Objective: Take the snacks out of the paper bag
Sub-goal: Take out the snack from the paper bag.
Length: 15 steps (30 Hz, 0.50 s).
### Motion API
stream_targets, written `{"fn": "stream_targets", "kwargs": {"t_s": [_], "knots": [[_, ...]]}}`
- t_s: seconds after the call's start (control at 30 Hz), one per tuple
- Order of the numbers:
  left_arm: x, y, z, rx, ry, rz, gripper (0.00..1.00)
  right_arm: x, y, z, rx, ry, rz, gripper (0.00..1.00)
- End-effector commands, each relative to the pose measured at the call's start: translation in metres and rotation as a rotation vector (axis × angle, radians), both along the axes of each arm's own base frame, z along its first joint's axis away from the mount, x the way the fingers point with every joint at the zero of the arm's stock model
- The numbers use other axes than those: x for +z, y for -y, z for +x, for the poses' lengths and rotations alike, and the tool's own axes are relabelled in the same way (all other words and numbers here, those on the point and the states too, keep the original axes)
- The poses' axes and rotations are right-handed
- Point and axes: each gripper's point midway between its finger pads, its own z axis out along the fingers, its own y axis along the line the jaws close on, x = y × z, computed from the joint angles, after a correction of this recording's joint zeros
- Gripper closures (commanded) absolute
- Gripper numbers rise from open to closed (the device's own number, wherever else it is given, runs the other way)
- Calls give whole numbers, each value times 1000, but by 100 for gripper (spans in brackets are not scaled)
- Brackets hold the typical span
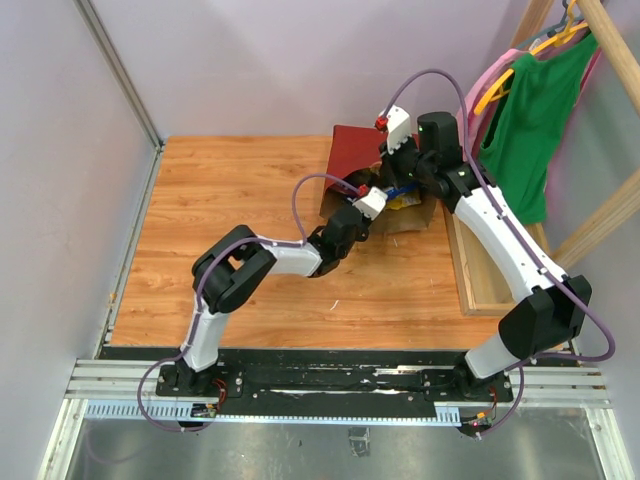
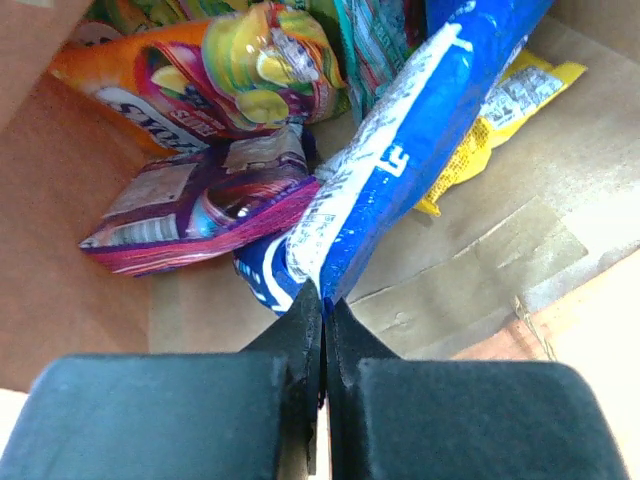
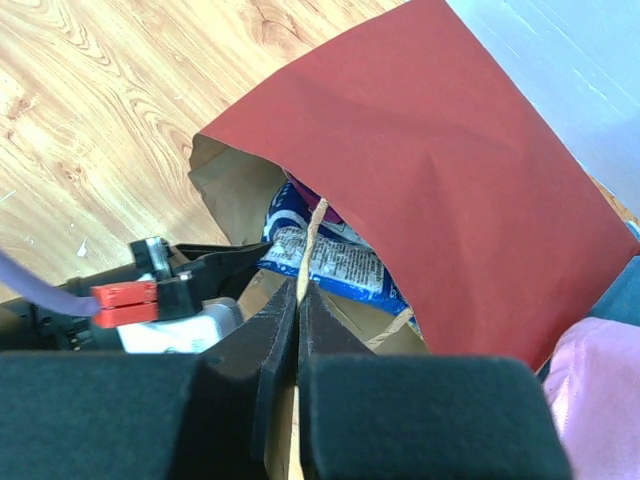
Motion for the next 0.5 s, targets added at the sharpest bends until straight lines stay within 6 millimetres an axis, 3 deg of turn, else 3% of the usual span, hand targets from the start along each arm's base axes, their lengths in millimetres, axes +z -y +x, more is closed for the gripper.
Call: {"fn": "stream_targets", "kwargs": {"t_s": [0.0,0.27,0.33,0.37,0.4,0.47], "knots": [[69,-1,-10,-24,101,-119,100,19,4,1,-24,44,62,97],[127,-13,-22,-24,167,-207,99,19,8,7,-69,46,72,96],[141,-13,-24,-35,181,-225,99,19,9,9,-84,46,73,91],[144,-13,-25,-39,183,-225,100,18,10,10,-91,45,75,83],[148,-12,-24,-40,188,-225,100,18,10,11,-97,42,79,66],[150,-10,-21,-38,189,-214,99,17,12,13,-127,39,90,25]]}}
